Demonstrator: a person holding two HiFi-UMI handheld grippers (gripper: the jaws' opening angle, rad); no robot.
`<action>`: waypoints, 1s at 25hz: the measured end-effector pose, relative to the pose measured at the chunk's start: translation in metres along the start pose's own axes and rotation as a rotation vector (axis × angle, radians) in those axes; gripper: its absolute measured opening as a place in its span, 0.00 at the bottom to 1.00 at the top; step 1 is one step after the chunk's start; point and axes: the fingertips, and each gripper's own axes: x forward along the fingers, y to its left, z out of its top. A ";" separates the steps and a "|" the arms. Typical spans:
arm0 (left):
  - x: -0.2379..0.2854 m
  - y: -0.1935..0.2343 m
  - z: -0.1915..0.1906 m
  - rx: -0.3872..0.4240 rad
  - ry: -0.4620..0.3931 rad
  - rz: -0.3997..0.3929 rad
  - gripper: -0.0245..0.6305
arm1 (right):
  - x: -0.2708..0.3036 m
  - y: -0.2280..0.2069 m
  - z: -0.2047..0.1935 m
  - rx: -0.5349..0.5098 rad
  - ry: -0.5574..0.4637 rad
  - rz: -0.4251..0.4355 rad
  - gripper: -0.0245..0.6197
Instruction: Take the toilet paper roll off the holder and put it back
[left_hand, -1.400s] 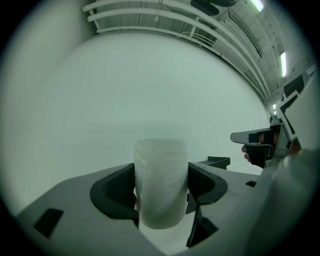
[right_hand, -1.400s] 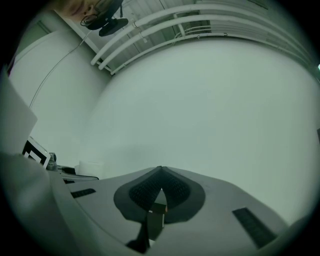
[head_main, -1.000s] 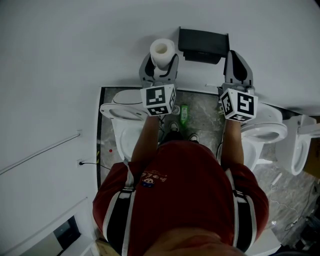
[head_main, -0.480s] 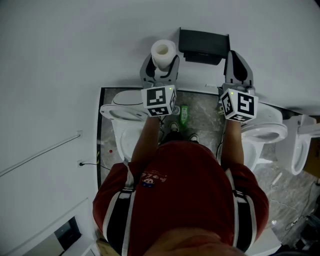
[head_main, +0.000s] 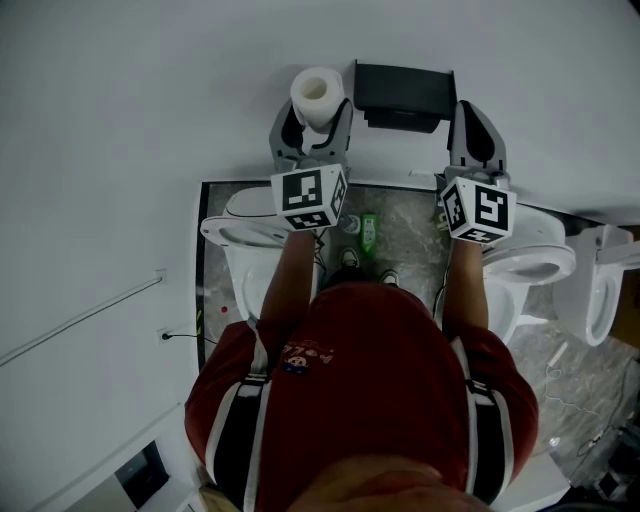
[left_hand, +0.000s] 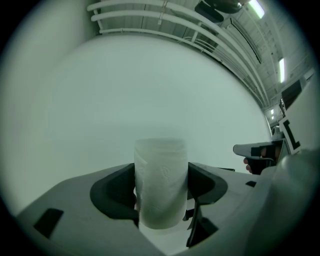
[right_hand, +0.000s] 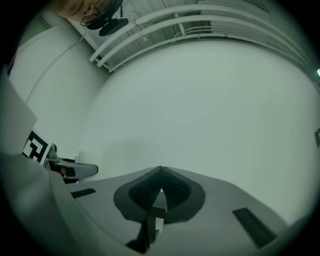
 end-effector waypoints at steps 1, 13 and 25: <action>0.002 0.000 0.006 -0.002 -0.012 -0.004 0.56 | 0.000 -0.001 0.000 0.000 -0.001 -0.004 0.05; 0.031 -0.029 0.056 -0.001 -0.114 -0.113 0.56 | -0.010 -0.024 0.007 -0.007 -0.016 -0.080 0.05; 0.057 -0.063 0.042 0.028 -0.083 -0.209 0.56 | -0.024 -0.049 0.006 -0.009 -0.011 -0.163 0.05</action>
